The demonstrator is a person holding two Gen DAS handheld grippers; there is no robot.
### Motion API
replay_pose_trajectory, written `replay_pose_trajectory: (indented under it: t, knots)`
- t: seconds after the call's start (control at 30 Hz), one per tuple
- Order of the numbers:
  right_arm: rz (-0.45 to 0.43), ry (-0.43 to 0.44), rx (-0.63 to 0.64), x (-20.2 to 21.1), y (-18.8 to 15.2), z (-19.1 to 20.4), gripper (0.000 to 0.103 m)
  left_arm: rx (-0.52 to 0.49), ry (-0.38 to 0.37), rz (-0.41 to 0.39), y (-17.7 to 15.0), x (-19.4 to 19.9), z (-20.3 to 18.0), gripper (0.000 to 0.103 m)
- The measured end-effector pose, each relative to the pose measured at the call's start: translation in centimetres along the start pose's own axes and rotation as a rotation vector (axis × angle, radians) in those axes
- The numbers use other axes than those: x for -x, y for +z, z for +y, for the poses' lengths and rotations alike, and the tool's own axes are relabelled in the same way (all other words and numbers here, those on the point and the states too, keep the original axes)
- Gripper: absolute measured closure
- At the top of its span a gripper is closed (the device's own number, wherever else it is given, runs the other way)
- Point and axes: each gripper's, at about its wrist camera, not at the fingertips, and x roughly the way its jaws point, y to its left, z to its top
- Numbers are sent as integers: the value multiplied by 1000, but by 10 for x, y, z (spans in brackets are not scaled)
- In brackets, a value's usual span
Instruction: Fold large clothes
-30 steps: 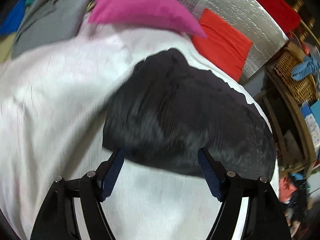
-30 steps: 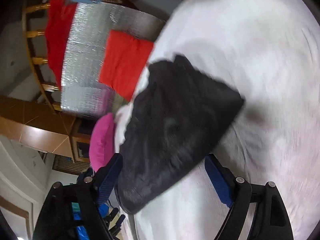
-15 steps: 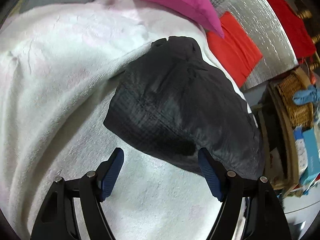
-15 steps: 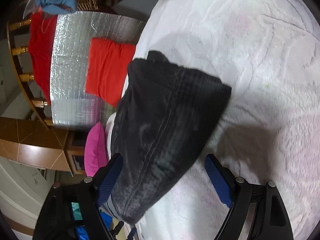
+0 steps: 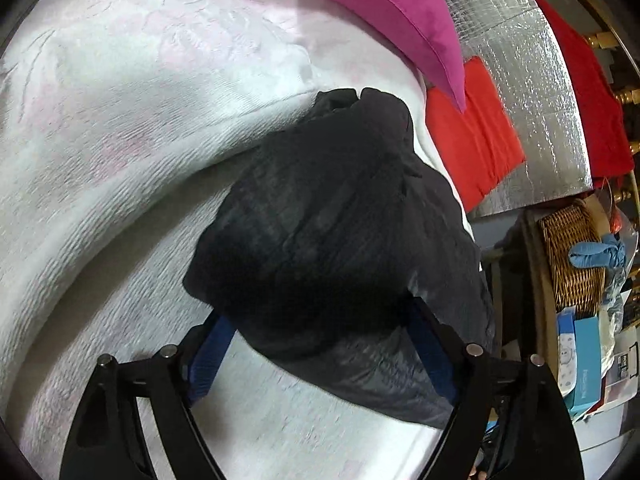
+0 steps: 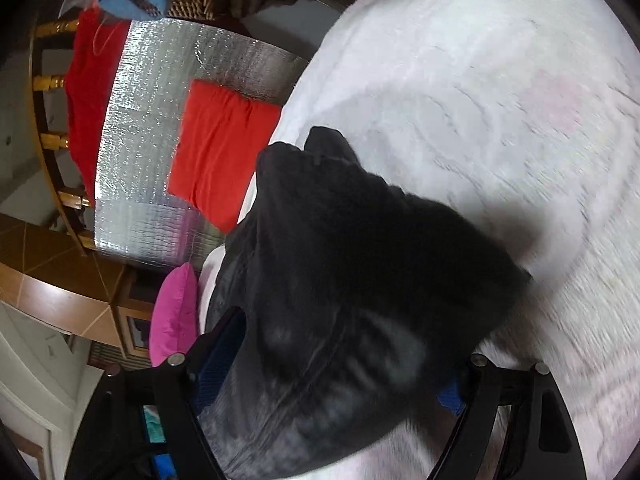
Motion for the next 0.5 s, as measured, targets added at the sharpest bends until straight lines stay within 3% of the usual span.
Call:
replay_pose_trajectory:
  t: [0.1,0.17,0.2,0.27,0.33,0.5]
  knots:
    - [-22,-38,53,-6,0,7,19,45,-40,-10,6,-3,3,18]
    - [-28,-65,79,-6,0,9,30,70,-70,-27,9,-3,6,18]
    - [-29,-72,95,-6,0,11,41,73,-73,-36,10,-3,7,20]
    - [-29,-69,97,-4,0,10,48,61,-57,-52,10,-3,8,41]
    - [-38,-66,107,0,-2,13,59,26,-49,-64,9,0,3,53]
    - [-61,-68,147,10,-6,26,65,-12,-40,-94,5,13,-4,64]
